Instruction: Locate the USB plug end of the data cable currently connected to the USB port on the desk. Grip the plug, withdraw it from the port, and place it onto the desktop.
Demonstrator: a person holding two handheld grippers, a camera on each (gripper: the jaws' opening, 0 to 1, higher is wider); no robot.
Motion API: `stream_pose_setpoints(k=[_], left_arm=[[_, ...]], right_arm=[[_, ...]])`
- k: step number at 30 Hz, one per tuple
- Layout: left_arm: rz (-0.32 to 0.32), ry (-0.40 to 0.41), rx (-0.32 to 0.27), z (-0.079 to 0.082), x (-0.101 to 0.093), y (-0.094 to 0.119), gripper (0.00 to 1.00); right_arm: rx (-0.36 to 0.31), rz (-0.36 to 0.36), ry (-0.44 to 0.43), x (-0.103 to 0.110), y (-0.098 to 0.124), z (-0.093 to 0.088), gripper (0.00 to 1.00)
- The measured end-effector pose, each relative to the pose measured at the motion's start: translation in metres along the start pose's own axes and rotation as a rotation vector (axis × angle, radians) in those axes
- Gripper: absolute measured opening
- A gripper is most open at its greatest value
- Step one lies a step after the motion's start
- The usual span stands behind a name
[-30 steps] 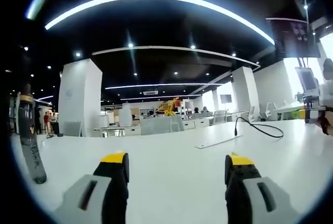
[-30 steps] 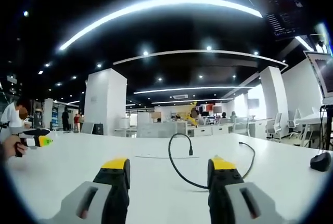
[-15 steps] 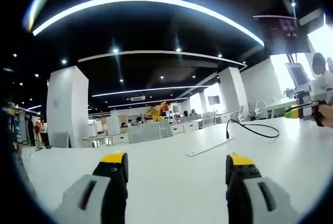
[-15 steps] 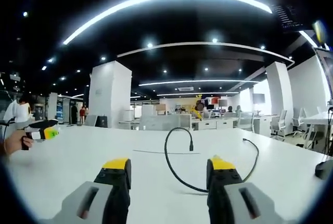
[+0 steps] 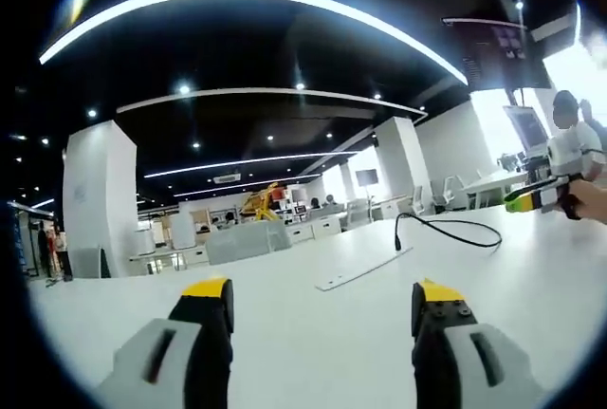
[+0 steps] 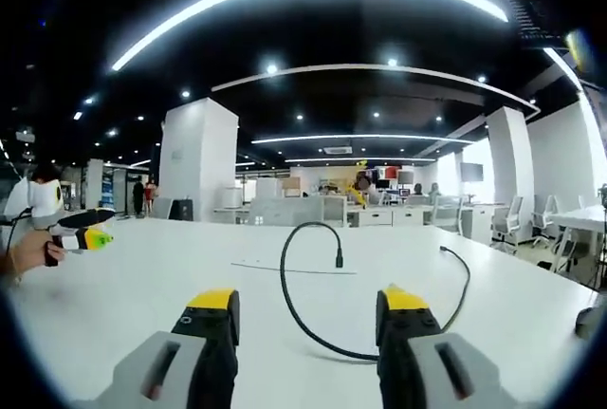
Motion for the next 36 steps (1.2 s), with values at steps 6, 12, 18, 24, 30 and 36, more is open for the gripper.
stream_pose_setpoints(k=[6,12,18,24,30,36], left_arm=[[-0.021,-0.015,0.016,-0.009,0.005,-0.014,0.77],[-0.028,-0.057,0.042,-0.015,0.012,-0.029,0.76],[-0.049,-0.055,0.040,-0.021,0.013,-0.043,0.77],[-0.066,-0.047,0.036,-0.024,0.015,-0.055,0.77],[-0.080,-0.045,0.040,-0.030,0.015,-0.065,0.77],[-0.091,-0.037,0.032,-0.034,0.013,-0.074,0.77]], right_arm=[[0.020,0.003,0.000,-0.003,-0.008,-0.003,0.59],[0.033,0.006,0.004,-0.004,-0.017,-0.004,0.59],[0.054,0.014,0.011,-0.003,-0.026,-0.008,0.59],[0.070,0.016,0.013,-0.004,-0.032,-0.011,0.59],[0.076,0.011,0.020,-0.008,-0.035,-0.010,0.59],[0.072,0.018,0.009,-0.010,-0.040,-0.009,0.59]])
Point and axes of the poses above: the point that each gripper's makers call its tool centre point, and the gripper's own axes: y roughly backward along the fingers, x roughly to its left, z roughly out of its top, the point moved 3 cm from there along y, roughly backward along the fingers, and after that the axes turned 15 degrees about -z, right-handed, at the moved point
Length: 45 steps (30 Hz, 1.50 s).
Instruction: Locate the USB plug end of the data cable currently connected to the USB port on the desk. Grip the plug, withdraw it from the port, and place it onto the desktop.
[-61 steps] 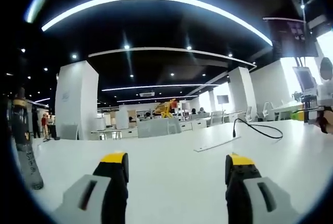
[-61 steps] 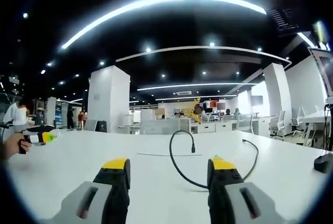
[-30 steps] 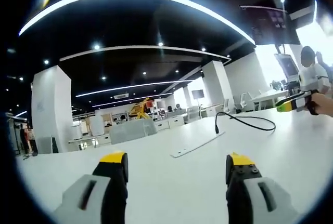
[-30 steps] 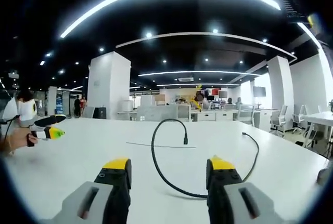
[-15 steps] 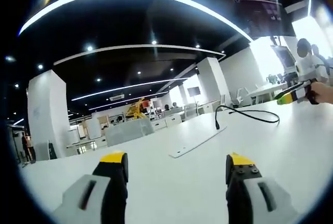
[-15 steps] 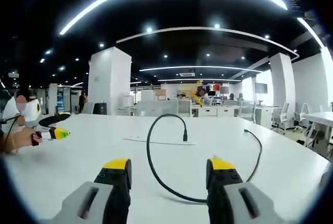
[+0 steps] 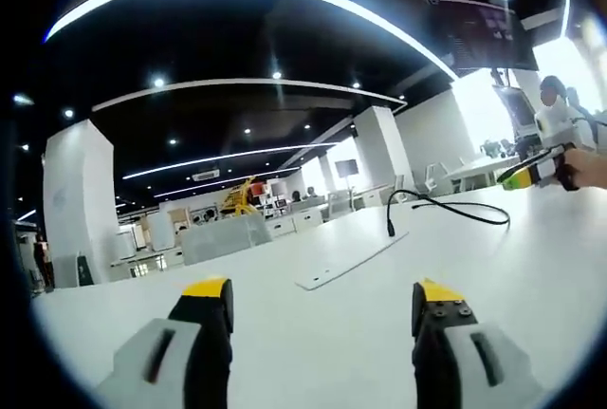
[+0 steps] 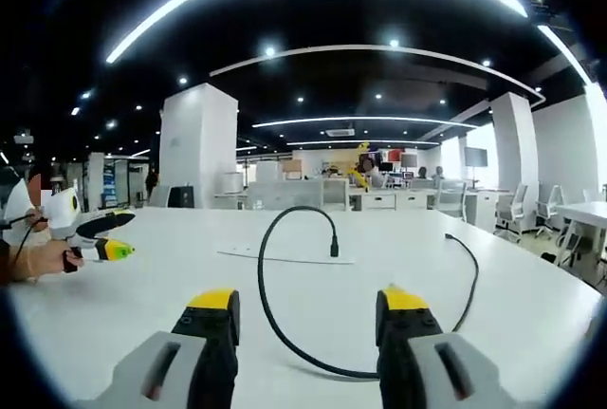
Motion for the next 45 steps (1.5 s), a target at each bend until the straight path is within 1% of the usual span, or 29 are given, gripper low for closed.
stream_pose_setpoints(k=[3,5,6,8,10,11,16,17,18,19,22,27,30,31,33,35,39,45], left_arm=[[-0.003,-0.007,0.003,0.000,0.000,-0.006,0.77],[-0.035,-0.014,0.037,-0.003,-0.005,-0.013,0.77],[-0.043,-0.008,0.042,-0.004,-0.007,-0.016,0.77],[-0.062,-0.006,0.034,-0.005,-0.013,-0.021,0.77],[-0.090,-0.013,0.060,-0.010,-0.020,-0.030,0.77],[-0.095,-0.012,0.062,-0.010,-0.020,-0.032,0.78],[-0.105,-0.008,0.038,-0.009,-0.021,-0.046,0.77],[-0.108,-0.006,0.031,-0.008,-0.021,-0.049,0.77],[-0.124,0.006,0.019,-0.007,-0.023,-0.056,0.77],[-0.118,0.002,0.012,-0.006,-0.023,-0.059,0.77],[-0.126,-0.001,0.027,-0.008,-0.023,-0.070,0.77],[-0.127,0.035,0.026,-0.011,-0.020,-0.085,0.77],[-0.140,0.094,0.007,-0.012,-0.019,-0.097,0.78],[-0.145,0.097,0.001,-0.012,-0.019,-0.101,0.78],[-0.149,0.098,0.001,-0.014,-0.019,-0.108,0.78],[-0.167,0.081,0.002,-0.014,-0.022,-0.116,0.78],[-0.200,0.082,0.001,-0.014,-0.025,-0.127,0.78],[-0.236,0.074,-0.004,-0.010,-0.028,-0.145,0.78]], right_arm=[[0.000,0.004,0.002,-0.004,-0.007,0.001,0.59],[0.006,0.003,0.001,-0.008,-0.014,0.001,0.59],[0.006,0.005,-0.002,-0.009,-0.016,0.002,0.59],[0.005,0.011,-0.012,-0.010,-0.021,0.002,0.59],[0.006,0.011,-0.017,-0.011,-0.028,0.001,0.58],[0.007,0.011,-0.019,-0.011,-0.030,0.000,0.58],[0.028,0.026,-0.031,-0.005,-0.044,-0.005,0.58],[0.033,0.029,-0.027,-0.004,-0.048,-0.005,0.57],[0.042,0.033,0.000,0.000,-0.056,-0.007,0.57],[0.045,0.036,0.004,0.001,-0.059,-0.007,0.57],[0.058,0.045,0.006,0.005,-0.069,-0.008,0.56],[0.075,0.046,0.013,0.006,-0.081,-0.011,0.56],[0.086,0.043,0.011,0.003,-0.087,-0.011,0.55],[0.092,0.042,0.007,0.002,-0.089,-0.011,0.55],[0.099,0.045,-0.015,0.001,-0.092,-0.011,0.55],[0.101,0.047,-0.018,0.000,-0.094,-0.010,0.55],[0.110,0.040,-0.007,-0.003,-0.102,-0.008,0.55],[0.122,0.042,0.018,-0.002,-0.110,-0.007,0.53]])
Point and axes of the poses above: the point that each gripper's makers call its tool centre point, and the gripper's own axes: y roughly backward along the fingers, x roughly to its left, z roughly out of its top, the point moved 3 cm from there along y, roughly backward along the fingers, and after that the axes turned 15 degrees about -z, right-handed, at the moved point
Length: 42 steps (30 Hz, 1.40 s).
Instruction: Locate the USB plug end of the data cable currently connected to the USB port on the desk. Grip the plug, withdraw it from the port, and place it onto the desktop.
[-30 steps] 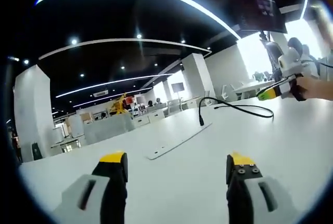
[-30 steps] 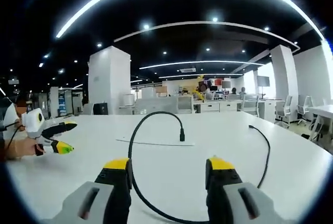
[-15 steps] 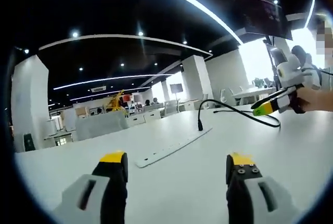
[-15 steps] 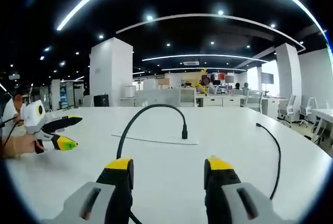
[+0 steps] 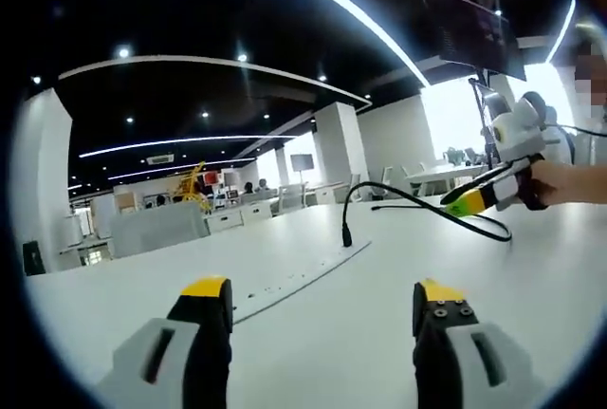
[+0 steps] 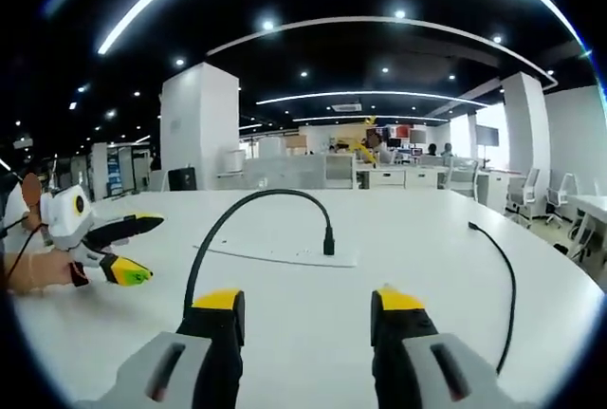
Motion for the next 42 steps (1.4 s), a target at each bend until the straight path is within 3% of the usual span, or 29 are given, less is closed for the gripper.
stream_pose_setpoints(k=[8,15,21,33,42], left_arm=[[-0.041,-0.013,-0.019,0.005,0.004,-0.021,0.78],[-0.090,-0.004,0.011,-0.004,0.005,-0.040,0.77],[-0.114,0.015,-0.003,-0.005,0.006,-0.055,0.77],[-0.101,0.044,-0.019,-0.011,0.015,-0.078,0.78],[-0.144,0.055,-0.030,-0.012,0.017,-0.095,0.77]], right_arm=[[0.015,0.011,0.001,0.001,-0.014,0.001,0.53],[0.022,0.013,0.001,0.004,-0.023,0.002,0.53],[0.030,0.015,0.002,0.006,-0.034,0.001,0.53],[0.045,0.000,-0.017,-0.004,-0.056,-0.004,0.51],[0.035,0.006,-0.047,-0.009,-0.069,-0.002,0.52]])
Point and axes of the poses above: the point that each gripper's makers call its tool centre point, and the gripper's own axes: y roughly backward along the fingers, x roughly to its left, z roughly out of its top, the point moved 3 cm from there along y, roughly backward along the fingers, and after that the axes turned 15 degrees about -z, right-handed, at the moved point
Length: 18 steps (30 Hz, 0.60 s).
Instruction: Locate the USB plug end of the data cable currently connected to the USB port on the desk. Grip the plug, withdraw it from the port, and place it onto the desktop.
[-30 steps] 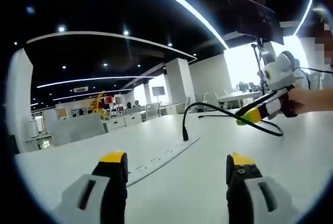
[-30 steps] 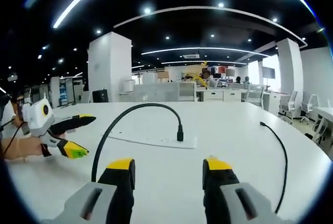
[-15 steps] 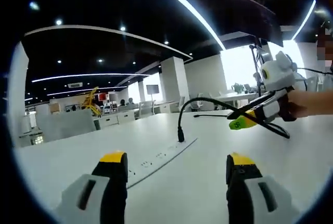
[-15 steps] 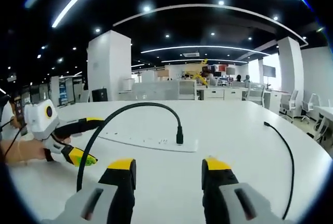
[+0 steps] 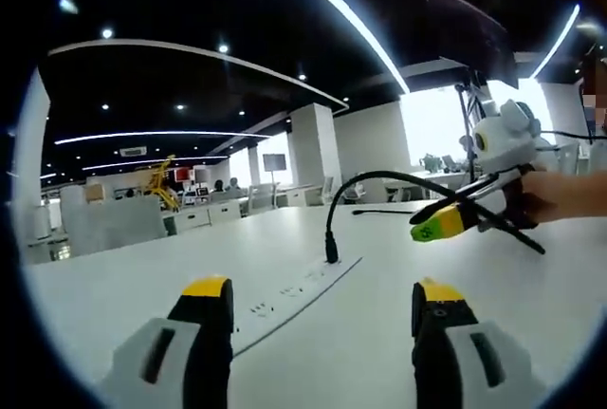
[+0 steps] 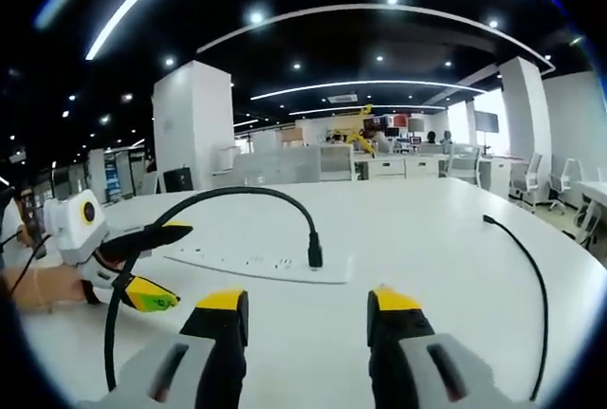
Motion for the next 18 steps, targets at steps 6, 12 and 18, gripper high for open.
stream_pose_setpoints(k=[6,12,18], left_arm=[[-0.014,-0.010,0.008,-0.002,0.006,-0.011,0.78],[-0.041,0.004,-0.008,-0.001,0.008,-0.023,0.77],[-0.039,-0.017,0.003,-0.004,0.011,-0.029,0.77]], right_arm=[[-0.010,0.004,-0.009,0.000,-0.011,0.004,0.52],[-0.005,0.009,-0.003,0.001,-0.021,0.005,0.51],[-0.024,0.024,-0.033,-0.002,-0.023,0.011,0.50]])
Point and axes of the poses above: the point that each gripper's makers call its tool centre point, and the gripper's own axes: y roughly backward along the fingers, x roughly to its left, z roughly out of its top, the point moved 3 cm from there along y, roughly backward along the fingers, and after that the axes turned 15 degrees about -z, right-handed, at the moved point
